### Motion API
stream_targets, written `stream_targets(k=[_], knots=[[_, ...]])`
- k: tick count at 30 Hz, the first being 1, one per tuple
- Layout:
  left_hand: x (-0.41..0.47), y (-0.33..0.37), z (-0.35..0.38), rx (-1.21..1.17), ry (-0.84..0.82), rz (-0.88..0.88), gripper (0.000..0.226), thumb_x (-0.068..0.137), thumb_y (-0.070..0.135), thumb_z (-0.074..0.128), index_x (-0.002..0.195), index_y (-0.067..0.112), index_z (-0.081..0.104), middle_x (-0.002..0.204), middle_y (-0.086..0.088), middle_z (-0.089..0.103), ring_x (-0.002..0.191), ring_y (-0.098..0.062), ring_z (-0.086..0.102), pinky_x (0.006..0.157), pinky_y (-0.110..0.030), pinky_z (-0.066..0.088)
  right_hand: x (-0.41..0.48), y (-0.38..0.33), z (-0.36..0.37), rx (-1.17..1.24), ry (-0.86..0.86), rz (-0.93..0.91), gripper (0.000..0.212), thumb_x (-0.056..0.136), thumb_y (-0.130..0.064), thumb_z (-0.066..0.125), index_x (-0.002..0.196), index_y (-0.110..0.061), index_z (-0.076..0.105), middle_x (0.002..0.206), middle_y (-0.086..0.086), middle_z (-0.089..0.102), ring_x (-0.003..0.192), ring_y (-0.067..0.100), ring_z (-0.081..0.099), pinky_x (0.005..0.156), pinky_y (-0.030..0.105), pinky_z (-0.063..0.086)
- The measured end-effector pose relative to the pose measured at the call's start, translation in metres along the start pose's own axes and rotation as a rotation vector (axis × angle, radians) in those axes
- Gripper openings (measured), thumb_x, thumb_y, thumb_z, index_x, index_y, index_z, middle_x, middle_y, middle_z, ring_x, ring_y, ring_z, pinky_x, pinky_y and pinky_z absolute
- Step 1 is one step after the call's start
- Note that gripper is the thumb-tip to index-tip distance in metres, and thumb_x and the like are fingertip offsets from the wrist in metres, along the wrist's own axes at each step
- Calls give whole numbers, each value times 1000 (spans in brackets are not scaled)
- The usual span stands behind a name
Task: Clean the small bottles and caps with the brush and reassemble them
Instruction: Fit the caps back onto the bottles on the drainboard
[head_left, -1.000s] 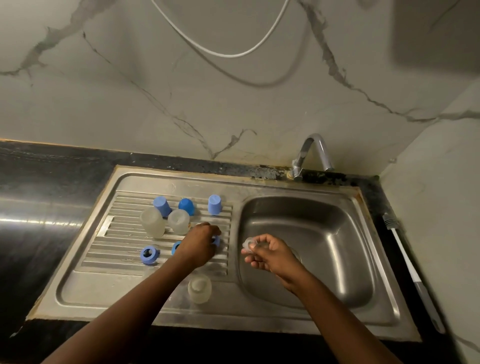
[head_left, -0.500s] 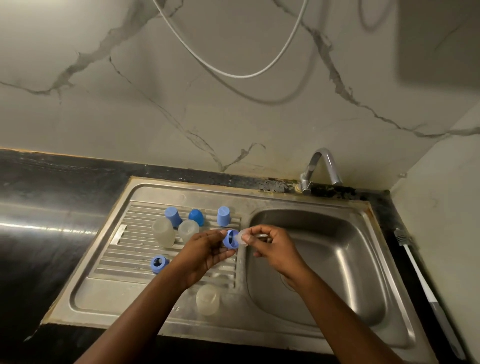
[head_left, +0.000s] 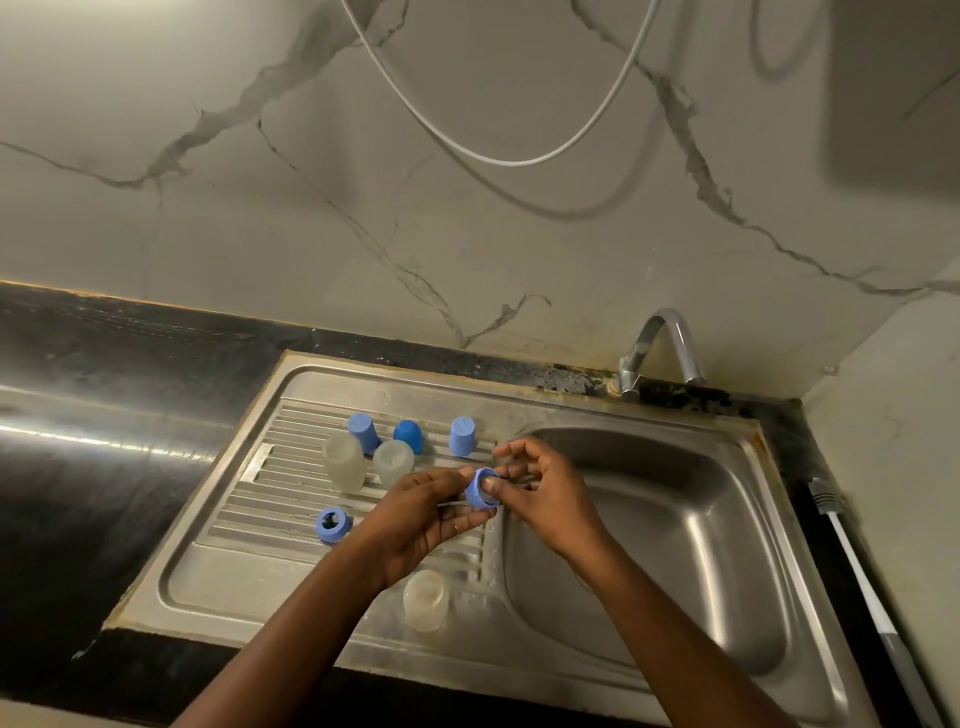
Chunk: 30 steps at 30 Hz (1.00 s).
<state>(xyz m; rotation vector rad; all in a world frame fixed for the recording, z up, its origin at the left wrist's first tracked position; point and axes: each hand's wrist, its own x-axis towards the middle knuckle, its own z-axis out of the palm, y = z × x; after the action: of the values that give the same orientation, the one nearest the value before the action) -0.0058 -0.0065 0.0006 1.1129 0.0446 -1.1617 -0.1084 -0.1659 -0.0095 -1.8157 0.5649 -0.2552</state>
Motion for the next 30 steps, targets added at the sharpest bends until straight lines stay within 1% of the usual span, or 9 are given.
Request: stream_targets(k=[3,5,8,10,13,17,20,25,30], knots=[[-2,-3,-1,-24,7,7,30,109,14,54,129,-5,66,120,-30,73,115,-41,71,90,-39,63,-4,-3,0,-13,-34,-42,24,95,-27,75,118,-32,75,110,-12,74,99,11,72,74,32,64],[-4,-3,-1,-52,14,19,31,107,16,57,128,-5,67,120,-30,72,115,-40,70,89,-37,63,-7,-5,-1,14,-81,-57,26,97,-31,72,123,-32,74,117,-12,73,103,10,72,79,31,64],[-4,-4,-2,-68,14,38,33,105,20,60,126,-4,69,119,-30,73,102,-32,74,84,-33,64,-13,-10,-1,-6,-144,-78,45,86,-39,84,128,-36,69,121,-15,72,107,5,71,89,26,60],[-2,-6,-4,-110,19,32,33,107,22,58,125,-4,69,117,-30,73,88,-28,77,82,-33,64,-15,-11,-1,-33,-133,-91,53,79,-36,90,127,-36,68,118,-15,73,105,6,72,91,29,61],[-2,-8,-8,-195,-4,-15,32,108,12,52,125,-10,67,111,-31,73,82,-29,78,83,-35,65,-15,-13,-3,-25,-89,-111,49,81,-27,88,125,-34,69,113,-14,75,102,8,73,91,36,62],[-6,-7,-8,-150,-55,-16,24,103,-1,53,116,-10,70,108,-30,72,83,-26,76,84,-32,63,-16,-18,-7,-26,-102,-127,49,82,-27,88,126,-33,69,114,-14,75,104,8,72,92,37,61],[-4,-7,-10,-146,-36,10,21,102,-1,55,115,-9,71,107,-27,72,82,-23,75,82,-28,63,-17,-21,-8,-16,-115,-131,47,82,-26,89,125,-30,71,113,-13,76,103,9,73,93,37,61],[-1,-6,-17,-63,8,56,19,102,-2,57,112,-8,72,106,-27,73,83,-24,75,78,-28,64,-21,-24,-9,-20,-139,-139,46,81,-26,90,123,-29,73,109,-12,77,101,10,74,92,35,62],[-3,-11,-17,-131,19,-11,19,103,-3,55,110,-8,71,99,-24,74,77,-21,75,73,-25,64,-23,-26,-6,-22,-106,-160,45,83,-24,88,125,-27,73,110,-12,77,103,10,74,93,36,61]])
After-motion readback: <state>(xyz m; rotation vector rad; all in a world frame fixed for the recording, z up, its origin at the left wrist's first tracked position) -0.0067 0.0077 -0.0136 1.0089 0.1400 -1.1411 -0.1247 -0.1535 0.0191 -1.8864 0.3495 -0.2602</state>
